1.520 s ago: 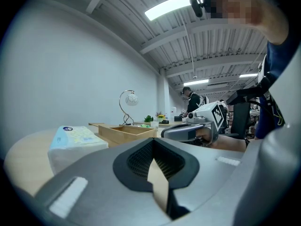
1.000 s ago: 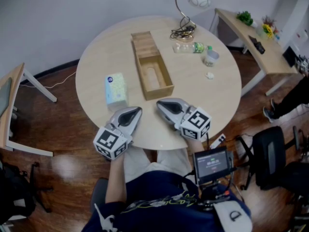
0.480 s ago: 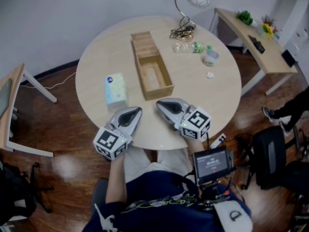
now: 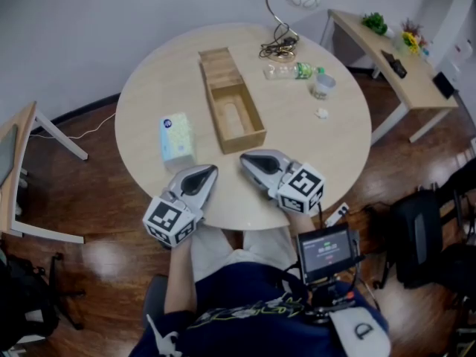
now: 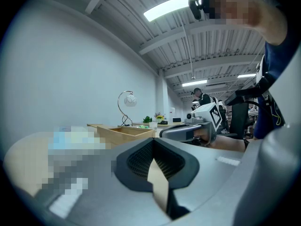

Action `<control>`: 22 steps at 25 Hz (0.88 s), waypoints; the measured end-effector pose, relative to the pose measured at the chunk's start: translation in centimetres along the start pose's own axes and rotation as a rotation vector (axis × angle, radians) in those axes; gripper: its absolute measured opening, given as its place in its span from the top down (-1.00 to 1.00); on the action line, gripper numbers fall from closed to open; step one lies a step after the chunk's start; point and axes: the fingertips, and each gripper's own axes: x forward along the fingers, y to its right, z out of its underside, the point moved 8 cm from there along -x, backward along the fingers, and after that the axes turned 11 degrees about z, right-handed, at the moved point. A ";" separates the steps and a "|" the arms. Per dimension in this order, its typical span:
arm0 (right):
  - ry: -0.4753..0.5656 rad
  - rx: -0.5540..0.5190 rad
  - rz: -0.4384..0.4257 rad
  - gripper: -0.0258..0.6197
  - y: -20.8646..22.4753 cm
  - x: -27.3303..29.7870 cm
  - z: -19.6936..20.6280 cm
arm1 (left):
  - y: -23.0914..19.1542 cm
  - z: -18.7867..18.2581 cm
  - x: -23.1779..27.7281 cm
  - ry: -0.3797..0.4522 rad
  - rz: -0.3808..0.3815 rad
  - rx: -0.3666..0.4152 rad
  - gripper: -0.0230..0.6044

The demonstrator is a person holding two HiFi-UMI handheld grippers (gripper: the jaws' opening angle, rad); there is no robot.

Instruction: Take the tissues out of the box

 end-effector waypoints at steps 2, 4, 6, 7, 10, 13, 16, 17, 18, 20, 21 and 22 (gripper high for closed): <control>0.003 -0.002 0.000 0.92 0.0 0.0 0.0 | 0.1 0.0 0.0 0.001 0.000 -0.006 0.91; 0.010 -0.003 0.001 0.92 0.0 -0.1 0.0 | 0.0 -0.1 0.0 -0.002 0.000 -0.002 0.91; 0.016 -0.001 0.002 0.92 0.0 -0.1 -0.1 | 0.0 0.1 0.0 0.001 0.007 0.005 0.91; 0.018 0.000 0.002 0.92 0.0 -0.1 -0.2 | 0.0 0.1 0.0 0.002 0.007 0.006 0.91; 0.019 -0.002 0.000 0.92 0.0 -0.1 -0.1 | 0.0 -0.2 0.0 -0.001 -0.001 0.009 0.91; 0.017 -0.001 0.001 0.92 0.0 -0.1 -0.1 | 0.0 0.0 0.0 0.005 0.006 0.001 0.91; 0.017 0.005 0.001 0.92 0.0 -0.1 -0.2 | 0.0 0.1 0.0 0.004 0.005 -0.004 0.91; 0.016 0.004 0.001 0.92 0.0 -0.1 -0.2 | 0.0 0.0 0.0 0.003 0.004 -0.003 0.91; 0.015 0.002 0.002 0.92 0.0 -0.1 -0.1 | 0.0 0.0 0.0 0.000 0.001 -0.001 0.91; 0.015 0.001 0.003 0.92 0.0 -0.1 -0.2 | 0.0 -0.1 0.0 -0.002 -0.002 0.002 0.91; 0.016 0.002 0.004 0.92 0.0 -0.1 -0.2 | 0.0 -0.1 0.0 -0.001 -0.001 0.001 0.91; 0.015 0.003 0.003 0.92 0.0 -0.1 -0.2 | 0.0 -0.1 0.0 0.001 0.000 0.001 0.91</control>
